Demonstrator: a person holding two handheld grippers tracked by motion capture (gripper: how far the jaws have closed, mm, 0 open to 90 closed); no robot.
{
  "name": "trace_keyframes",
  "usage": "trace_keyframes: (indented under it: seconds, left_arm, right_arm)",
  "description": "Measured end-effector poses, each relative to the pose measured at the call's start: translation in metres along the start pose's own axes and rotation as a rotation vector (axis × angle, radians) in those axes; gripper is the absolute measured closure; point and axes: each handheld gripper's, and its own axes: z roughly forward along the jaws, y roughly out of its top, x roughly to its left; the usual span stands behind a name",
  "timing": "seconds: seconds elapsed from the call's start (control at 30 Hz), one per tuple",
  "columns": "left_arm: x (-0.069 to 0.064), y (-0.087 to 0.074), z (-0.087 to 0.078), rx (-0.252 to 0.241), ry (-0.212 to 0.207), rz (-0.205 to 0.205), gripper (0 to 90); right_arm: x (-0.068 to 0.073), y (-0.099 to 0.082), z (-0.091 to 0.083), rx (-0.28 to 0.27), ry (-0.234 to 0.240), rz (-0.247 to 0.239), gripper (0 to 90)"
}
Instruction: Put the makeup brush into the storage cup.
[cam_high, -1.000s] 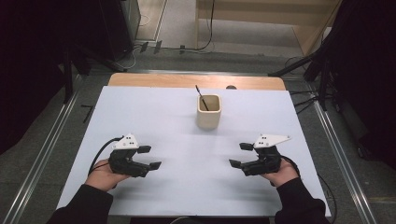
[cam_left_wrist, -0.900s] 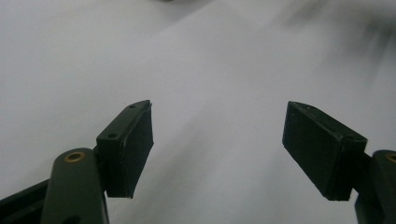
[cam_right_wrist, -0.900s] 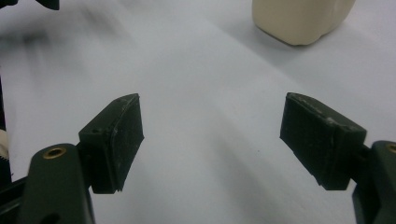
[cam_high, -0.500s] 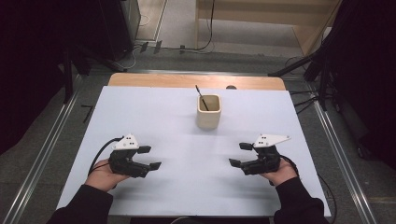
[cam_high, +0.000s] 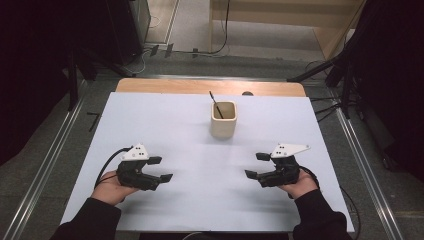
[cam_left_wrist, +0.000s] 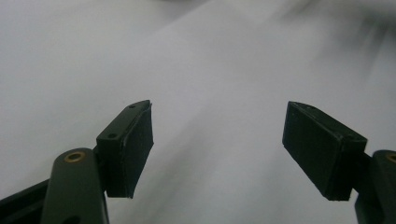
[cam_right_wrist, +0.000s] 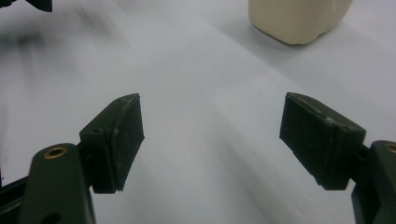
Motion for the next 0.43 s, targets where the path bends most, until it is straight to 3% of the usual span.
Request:
trace_keyframes:
  seconds: [0.43]
  left_arm:
    - [0.0001, 0.0001, 0.0001, 0.000, -0.002, 0.000, 25.3]
  right_arm:
    - [0.0000, -0.0006, 0.0003, 0.009, -0.001, -0.002, 22.8]
